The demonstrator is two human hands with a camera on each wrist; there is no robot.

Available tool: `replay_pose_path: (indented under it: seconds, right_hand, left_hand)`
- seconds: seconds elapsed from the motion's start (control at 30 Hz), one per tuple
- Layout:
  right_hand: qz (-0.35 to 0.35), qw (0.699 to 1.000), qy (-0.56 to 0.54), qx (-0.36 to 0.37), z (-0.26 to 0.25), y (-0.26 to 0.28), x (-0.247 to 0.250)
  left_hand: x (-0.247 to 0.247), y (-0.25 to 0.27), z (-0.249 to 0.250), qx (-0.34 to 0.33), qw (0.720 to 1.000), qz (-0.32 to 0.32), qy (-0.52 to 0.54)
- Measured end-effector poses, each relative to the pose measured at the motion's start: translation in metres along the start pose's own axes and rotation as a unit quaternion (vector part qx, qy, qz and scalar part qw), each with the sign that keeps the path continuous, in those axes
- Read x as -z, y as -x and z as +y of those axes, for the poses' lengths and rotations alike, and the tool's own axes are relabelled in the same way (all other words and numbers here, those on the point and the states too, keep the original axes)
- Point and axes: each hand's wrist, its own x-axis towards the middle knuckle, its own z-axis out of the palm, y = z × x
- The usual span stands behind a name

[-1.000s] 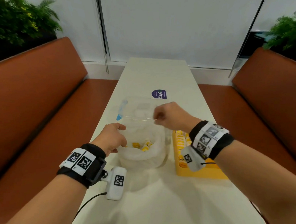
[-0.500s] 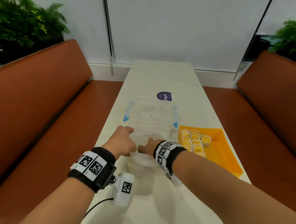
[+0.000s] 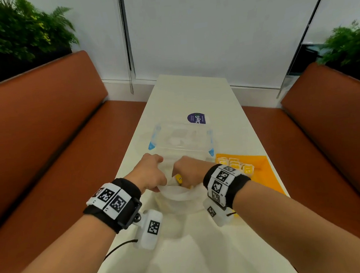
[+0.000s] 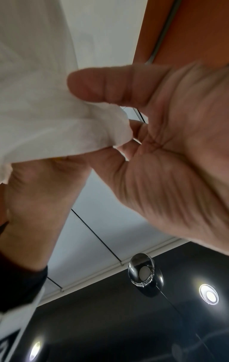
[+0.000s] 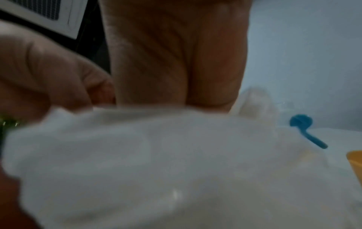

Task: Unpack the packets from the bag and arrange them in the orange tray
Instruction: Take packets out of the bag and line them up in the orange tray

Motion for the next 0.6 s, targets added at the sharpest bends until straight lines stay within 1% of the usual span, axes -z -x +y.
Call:
replay_pose_path:
  seconds: [0.17, 0.3, 0.47, 0.53, 0.6]
  right_hand:
    - [0.046, 0.995, -0.084, -0.027, 0.009, 0.010, 0.018]
    - [0.092, 0.988, -0.123, -0.027, 0.013, 0.018, 0.028]
    - [0.130, 0.968, -0.211, -0.043, 0.016, 0.027, 0.045]
    - [0.136, 0.956, -0.256, -0.048, 0.018, 0.030, 0.052]
    - [0.135, 0.941, -0.307, -0.041, 0.019, 0.035, 0.058]
  left_hand:
    - [0.005, -0.001, 0.002, -0.009, 0.999, 0.007, -0.032]
    - [0.004, -0.003, 0.000, -0.018, 0.997, 0.009, -0.078]
    - [0.006, -0.005, -0.002, -0.017, 0.991, 0.010, -0.130]
    - [0.005, -0.001, 0.002, -0.025, 0.988, 0.044, -0.149]
    - [0.005, 0.002, 0.007, -0.068, 0.987, 0.107, -0.103]
